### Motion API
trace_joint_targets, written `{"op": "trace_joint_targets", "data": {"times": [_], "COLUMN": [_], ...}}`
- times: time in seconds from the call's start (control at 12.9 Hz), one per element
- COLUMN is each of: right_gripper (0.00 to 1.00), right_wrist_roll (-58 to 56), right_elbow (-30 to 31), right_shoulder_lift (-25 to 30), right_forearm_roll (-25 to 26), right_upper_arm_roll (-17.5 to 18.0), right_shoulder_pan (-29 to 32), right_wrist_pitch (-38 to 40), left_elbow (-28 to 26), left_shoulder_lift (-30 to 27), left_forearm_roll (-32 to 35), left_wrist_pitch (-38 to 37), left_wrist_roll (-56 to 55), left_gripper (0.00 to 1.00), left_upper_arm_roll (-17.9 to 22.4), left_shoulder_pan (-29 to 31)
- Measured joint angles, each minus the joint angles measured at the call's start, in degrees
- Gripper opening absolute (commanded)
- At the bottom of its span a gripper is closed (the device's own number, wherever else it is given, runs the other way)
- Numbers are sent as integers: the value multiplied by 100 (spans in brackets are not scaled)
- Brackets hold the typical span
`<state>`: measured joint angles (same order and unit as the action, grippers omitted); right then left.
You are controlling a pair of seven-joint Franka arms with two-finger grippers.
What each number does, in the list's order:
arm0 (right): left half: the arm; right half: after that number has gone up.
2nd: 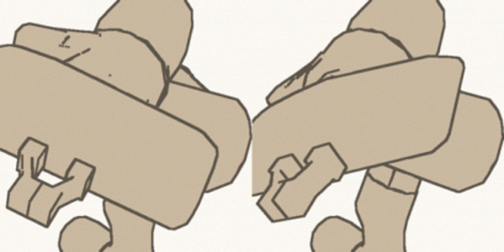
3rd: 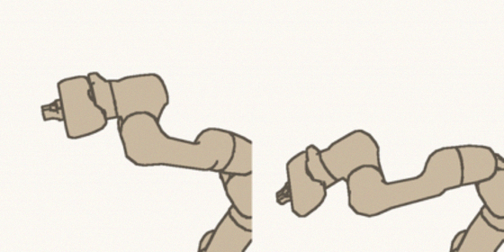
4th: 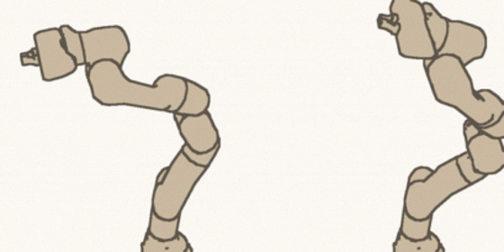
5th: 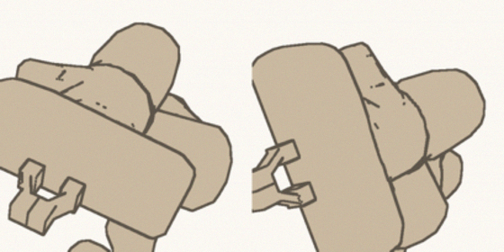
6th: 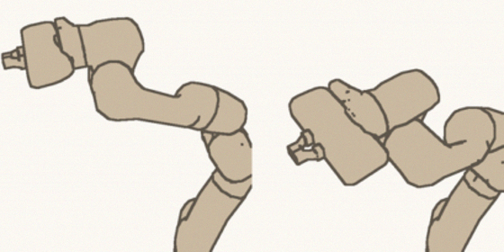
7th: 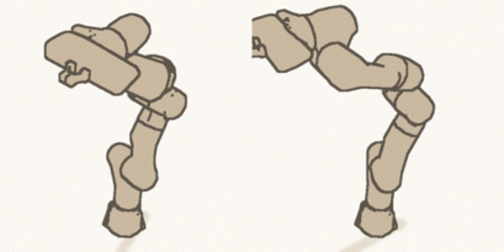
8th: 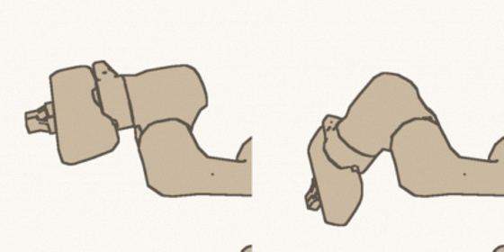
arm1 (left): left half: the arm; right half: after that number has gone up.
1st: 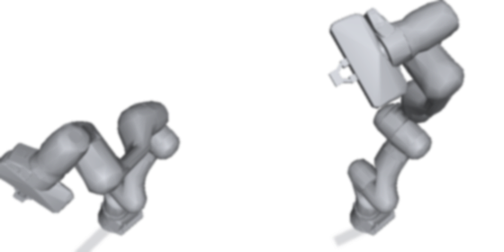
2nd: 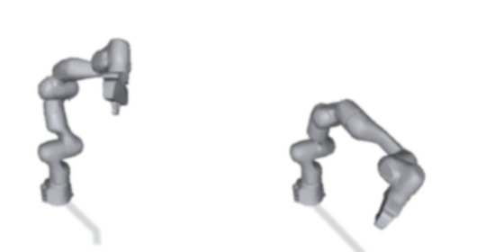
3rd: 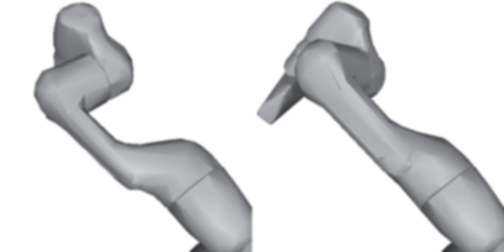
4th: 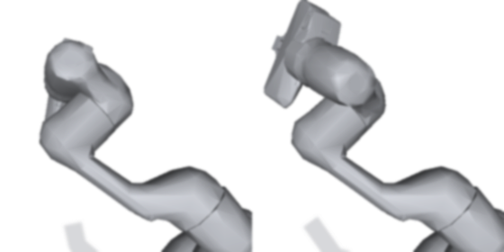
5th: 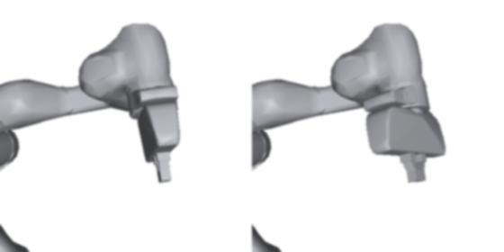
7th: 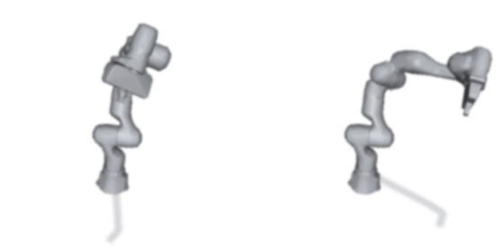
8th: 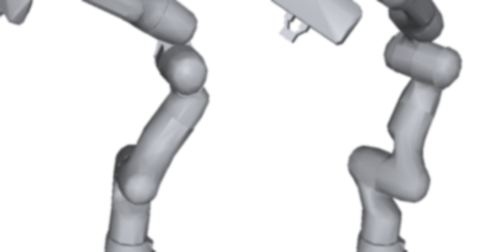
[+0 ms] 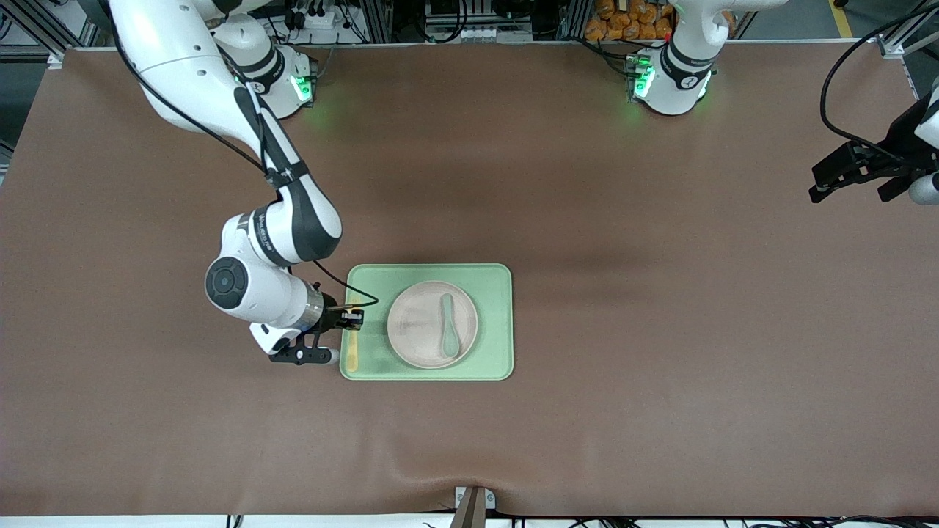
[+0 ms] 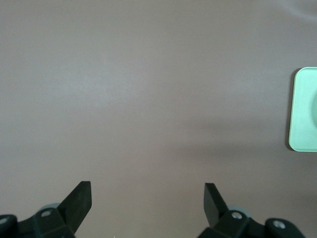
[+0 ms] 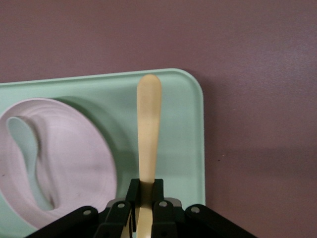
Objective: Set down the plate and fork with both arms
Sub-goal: 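Lift the fork off the plate and lower it beside the plate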
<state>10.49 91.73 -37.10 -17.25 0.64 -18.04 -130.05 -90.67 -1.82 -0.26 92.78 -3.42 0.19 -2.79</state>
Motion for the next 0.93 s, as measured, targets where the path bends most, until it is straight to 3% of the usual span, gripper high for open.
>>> {"op": "trace_joint_targets", "data": {"times": [0.93], "right_gripper": [0], "right_wrist_roll": [-25], "right_elbow": [499], "right_shoulder_lift": [-275], "right_forearm_roll": [-301], "right_upper_arm_roll": [83], "right_shoulder_pan": [-128], "right_wrist_pitch": [-817], "left_elbow": [-4], "left_shoulder_lift": [14], "left_forearm_roll": [-3], "left_wrist_pitch": [-57], "left_wrist_roll": [0], "left_gripper": [100], "left_upper_arm_roll": [-4], "left_shoulder_pan": [-6]}}
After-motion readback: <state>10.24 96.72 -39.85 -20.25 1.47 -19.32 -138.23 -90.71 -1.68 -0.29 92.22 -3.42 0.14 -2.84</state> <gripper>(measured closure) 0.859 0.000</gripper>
